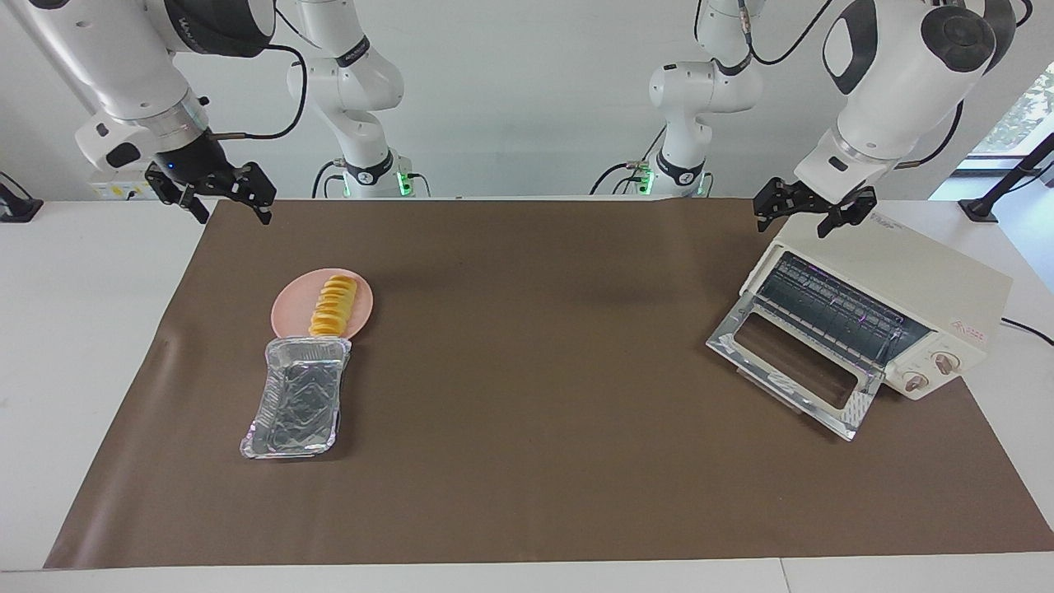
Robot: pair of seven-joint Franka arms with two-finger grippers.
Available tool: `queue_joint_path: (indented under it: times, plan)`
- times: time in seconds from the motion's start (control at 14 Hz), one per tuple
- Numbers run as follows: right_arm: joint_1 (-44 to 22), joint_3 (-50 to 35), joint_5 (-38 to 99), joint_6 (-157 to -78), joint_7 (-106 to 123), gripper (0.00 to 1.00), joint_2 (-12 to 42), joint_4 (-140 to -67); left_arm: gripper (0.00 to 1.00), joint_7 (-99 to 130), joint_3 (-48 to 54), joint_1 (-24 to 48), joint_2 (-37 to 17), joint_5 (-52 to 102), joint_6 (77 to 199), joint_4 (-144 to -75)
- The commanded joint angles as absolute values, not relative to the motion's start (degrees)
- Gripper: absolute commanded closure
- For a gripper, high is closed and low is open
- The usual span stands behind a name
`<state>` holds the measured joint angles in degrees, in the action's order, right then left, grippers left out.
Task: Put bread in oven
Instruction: 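Reach the right gripper down to the bread slices on the pink plate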
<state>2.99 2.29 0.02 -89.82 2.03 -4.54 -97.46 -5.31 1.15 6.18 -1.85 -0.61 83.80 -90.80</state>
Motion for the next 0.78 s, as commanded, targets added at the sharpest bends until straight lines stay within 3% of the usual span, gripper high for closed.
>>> queue_joint_path:
  times: [0.0,0.28,0.71]
  plan:
    - [3.69,1.85,-1.23,-89.65,0.79,0.00,-3.69,-96.33,0.00,-5.54,1.58,5.36,-0.79,-0.97,84.73,-91.76]
    - [2.90,1.76,-1.05,-91.74,0.44,0.00,-4.57,-99.56,0.00,-5.54,1.58,5.36,-0.79,-0.97,84.73,-91.76]
    - [3.08,1.76,-0.26,-108.78,0.44,0.00,-5.54,-117.31,0.00,-5.54,1.58,5.36,-0.79,-0.97,84.73,-91.76]
